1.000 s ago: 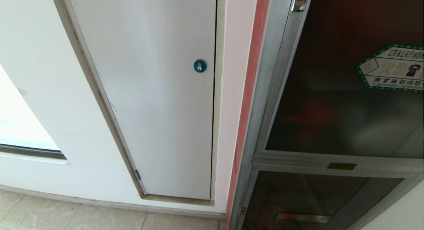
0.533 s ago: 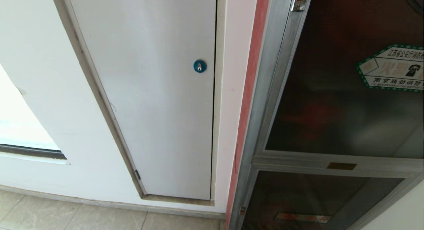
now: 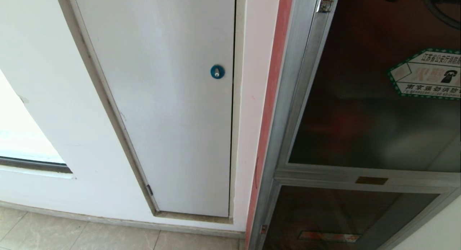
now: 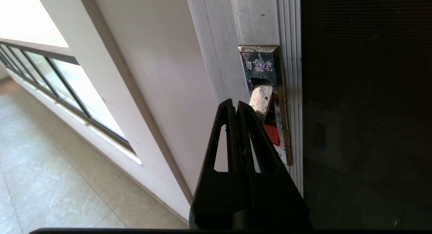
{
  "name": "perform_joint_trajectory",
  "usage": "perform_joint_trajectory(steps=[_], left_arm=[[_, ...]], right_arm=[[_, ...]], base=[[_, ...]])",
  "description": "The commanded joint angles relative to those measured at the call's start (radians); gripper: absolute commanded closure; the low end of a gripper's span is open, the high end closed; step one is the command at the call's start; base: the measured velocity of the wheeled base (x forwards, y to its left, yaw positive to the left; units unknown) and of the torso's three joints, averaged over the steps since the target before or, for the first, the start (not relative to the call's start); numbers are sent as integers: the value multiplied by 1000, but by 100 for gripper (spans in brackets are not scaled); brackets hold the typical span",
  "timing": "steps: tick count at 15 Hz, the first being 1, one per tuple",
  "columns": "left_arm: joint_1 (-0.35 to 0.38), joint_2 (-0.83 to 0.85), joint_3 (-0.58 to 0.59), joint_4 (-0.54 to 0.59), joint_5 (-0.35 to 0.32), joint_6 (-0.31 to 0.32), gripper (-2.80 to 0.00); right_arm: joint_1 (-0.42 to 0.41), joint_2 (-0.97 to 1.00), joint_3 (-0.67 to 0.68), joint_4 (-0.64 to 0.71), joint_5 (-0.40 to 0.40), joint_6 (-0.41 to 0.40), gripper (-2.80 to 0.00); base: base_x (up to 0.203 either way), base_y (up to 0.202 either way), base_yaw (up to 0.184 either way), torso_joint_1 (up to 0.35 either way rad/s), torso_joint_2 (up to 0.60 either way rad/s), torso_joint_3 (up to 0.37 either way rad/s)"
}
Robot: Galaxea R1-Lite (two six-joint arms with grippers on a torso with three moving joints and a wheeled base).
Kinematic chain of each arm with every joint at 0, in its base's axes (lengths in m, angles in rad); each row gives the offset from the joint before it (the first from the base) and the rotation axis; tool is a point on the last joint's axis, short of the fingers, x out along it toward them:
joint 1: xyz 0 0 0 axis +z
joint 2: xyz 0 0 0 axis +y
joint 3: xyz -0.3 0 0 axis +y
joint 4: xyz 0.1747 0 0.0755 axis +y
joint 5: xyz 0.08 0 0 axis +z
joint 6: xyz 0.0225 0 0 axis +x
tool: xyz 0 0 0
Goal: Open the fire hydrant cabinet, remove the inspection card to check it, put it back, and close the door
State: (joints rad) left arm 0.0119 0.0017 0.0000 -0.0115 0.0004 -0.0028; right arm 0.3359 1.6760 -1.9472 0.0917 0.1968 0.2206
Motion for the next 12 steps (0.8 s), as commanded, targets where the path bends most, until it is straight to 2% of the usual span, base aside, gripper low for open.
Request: perform_joint_trajectory(steps=[1,12], left_arm=[[0,1,5,-1,0,0,0],[0,1,5,-1,0,0,0]], right_arm=[[-3,1,1,1,1,3,0],[-32,20,4,3,3,6,0]], base=[[0,0,0,0,0,0],[0,0,0,0,0,0]])
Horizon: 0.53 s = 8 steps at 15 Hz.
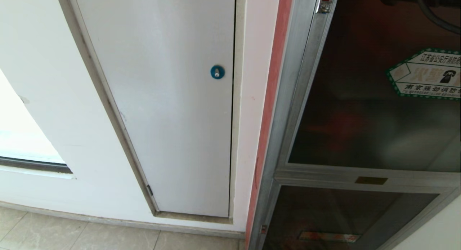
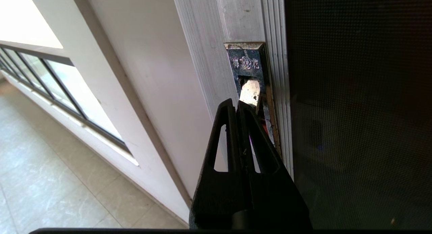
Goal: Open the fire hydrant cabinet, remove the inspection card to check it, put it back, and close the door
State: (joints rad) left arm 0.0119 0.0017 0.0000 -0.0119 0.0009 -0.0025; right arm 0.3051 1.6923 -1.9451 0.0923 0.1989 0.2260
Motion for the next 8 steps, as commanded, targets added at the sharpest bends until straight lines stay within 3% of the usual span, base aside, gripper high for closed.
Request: perform_joint_trajectory(steps=[1,8], left_arm=[[0,1,5,0,-1,-1,0],[0,1,5,0,1,-1,0]], right_arm=[[-3,8,2,3,0,1,0],[-15,23,8,1,0,4,0]], base=[[0,0,0,0,0,0],[0,0,0,0,0,0]])
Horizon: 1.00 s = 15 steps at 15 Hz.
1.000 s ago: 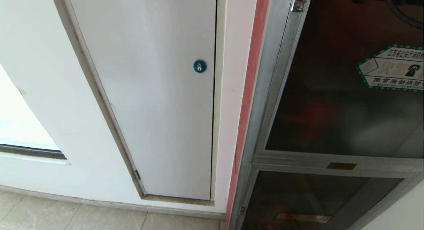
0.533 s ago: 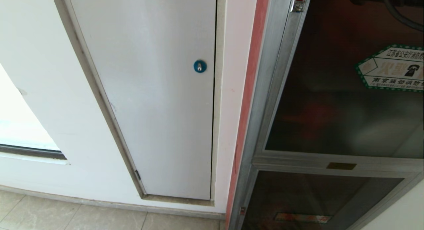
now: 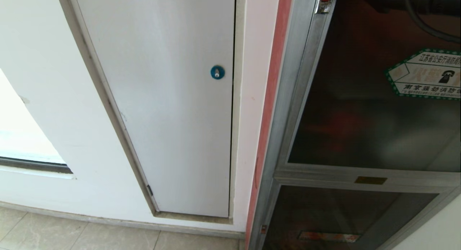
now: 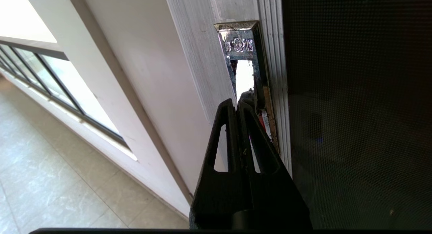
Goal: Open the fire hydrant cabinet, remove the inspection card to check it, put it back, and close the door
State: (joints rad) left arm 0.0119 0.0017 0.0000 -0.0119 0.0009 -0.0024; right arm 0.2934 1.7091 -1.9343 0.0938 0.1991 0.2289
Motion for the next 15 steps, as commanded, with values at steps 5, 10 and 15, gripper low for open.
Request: perform_joint_trajectory(steps=[5,10,15], left_arm=[[0,1,5,0,-1,-1,0],[0,1,5,0,0,-1,0],[0,1,5,0,-1,-1,0]], right_arm=[[-27,18,-8,-2,0,7,0],[-36,33,-11,-8,0,7,0],[-33,41,-12,-14,0,6,0]], base=[[0,0,0,0,0,0],[0,0,0,0,0,0],[0,0,0,0,0,0]])
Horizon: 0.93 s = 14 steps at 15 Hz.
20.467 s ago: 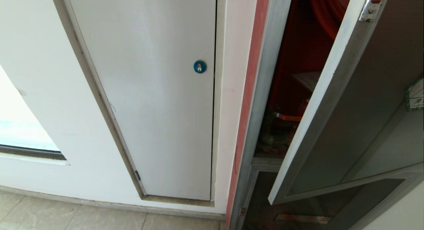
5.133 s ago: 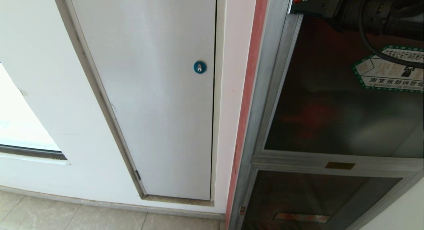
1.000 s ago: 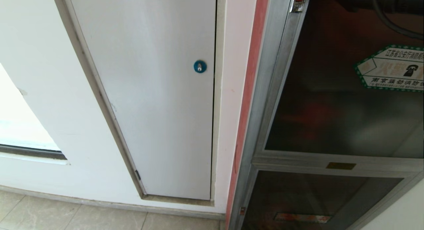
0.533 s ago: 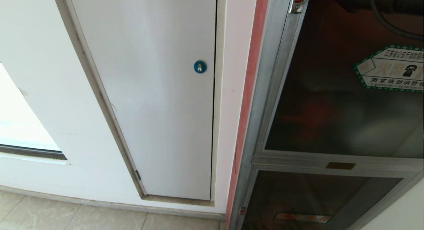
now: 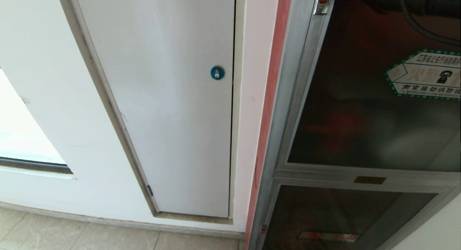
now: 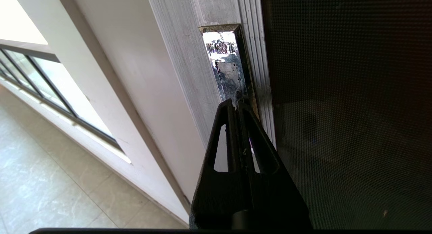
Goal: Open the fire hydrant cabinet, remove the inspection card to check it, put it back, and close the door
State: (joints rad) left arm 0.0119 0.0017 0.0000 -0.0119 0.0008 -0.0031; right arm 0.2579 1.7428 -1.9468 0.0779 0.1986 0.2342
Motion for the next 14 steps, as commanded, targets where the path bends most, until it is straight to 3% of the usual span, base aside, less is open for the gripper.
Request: perform_joint_trajectory(steps=[1,14], left_arm=[[0,1,5,0,0,0,0],[0,1,5,0,-1,0,0]], right_arm=[[3,8,0,2,1,1,0],[9,27,-12,0,-2,-3,0]], base=[[0,0,0,0,0,0],[0,0,0,0,0,0]])
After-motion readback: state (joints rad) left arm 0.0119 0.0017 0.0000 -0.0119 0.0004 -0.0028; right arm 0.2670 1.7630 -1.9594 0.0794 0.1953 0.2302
